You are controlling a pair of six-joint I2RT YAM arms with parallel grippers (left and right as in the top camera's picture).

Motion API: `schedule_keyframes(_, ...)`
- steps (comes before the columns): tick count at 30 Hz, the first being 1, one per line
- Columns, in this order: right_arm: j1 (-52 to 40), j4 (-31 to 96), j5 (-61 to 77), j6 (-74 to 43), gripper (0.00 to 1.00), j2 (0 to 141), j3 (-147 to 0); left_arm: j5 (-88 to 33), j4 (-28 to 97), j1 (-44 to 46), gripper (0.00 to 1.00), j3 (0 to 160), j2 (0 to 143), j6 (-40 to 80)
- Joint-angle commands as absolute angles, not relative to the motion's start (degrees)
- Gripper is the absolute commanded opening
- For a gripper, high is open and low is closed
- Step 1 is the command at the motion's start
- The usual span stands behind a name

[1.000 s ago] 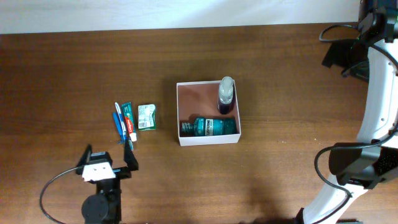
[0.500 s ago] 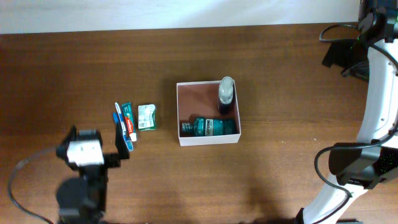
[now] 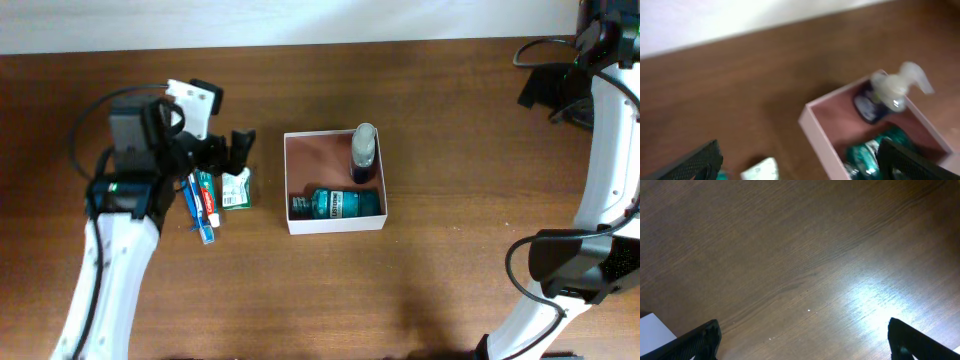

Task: Pack container
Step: 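Move the left gripper over the green soap packet and lower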

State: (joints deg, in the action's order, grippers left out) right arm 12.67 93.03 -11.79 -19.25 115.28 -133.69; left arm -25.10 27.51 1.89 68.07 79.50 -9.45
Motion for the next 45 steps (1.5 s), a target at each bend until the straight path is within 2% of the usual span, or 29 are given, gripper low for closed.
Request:
schedule_keyframes(1,12.84,93.01,-12.69,-19.33,0.99,113.62,-134.67,-31.62,29.08,1.69,0.99,69.36,83.22,-10.37)
schedule_keyframes(3,12.84,93.01,-12.69,-19.33,0.98,113.62,-134.67,-26.35,30.85,1.72,0.99,69.36,85.17,-8.01)
schedule_keyframes(7,12.84,93.01,-12.69,-19.33,0.98,113.62,-134.67,-11.68,36.80,1.72,0.99,69.36,88.05,4.45)
schedule_keyframes(9,12.84,93.01,-12.69,-19.33,0.98,113.62,-134.67,-8.29,38.24,1.72,0.99,69.36,89.30,6.44)
schedule_keyframes(31,12.84,92.99,-12.69,-19.33,0.98,113.62,-134.67,-7.64,35.09,5.26,0.99,69.36,107.37,6.42)
schedule_keyframes(35,12.84,93.01,-12.69,-19.33,0.98,113.62,-134.67,-7.60,33.47,5.19,0.89,69.36,108.75,6.42)
schedule_keyframes(38,12.84,93.01,-12.69,-19.33,0.98,113.62,-134.67,-7.62,32.08,5.21,0.73,69.36,109.08,6.42)
schedule_keyframes(41,12.84,93.01,-12.69,-19.33,0.98,113.62,-134.67,-7.62,31.20,5.21,0.62,69.36,109.08,6.42)
schedule_keyframes(45,12.84,93.01,-12.69,-19.33,0.98,113.62,-134.67,-7.60,31.03,5.21,0.61,69.36,109.34,6.42)
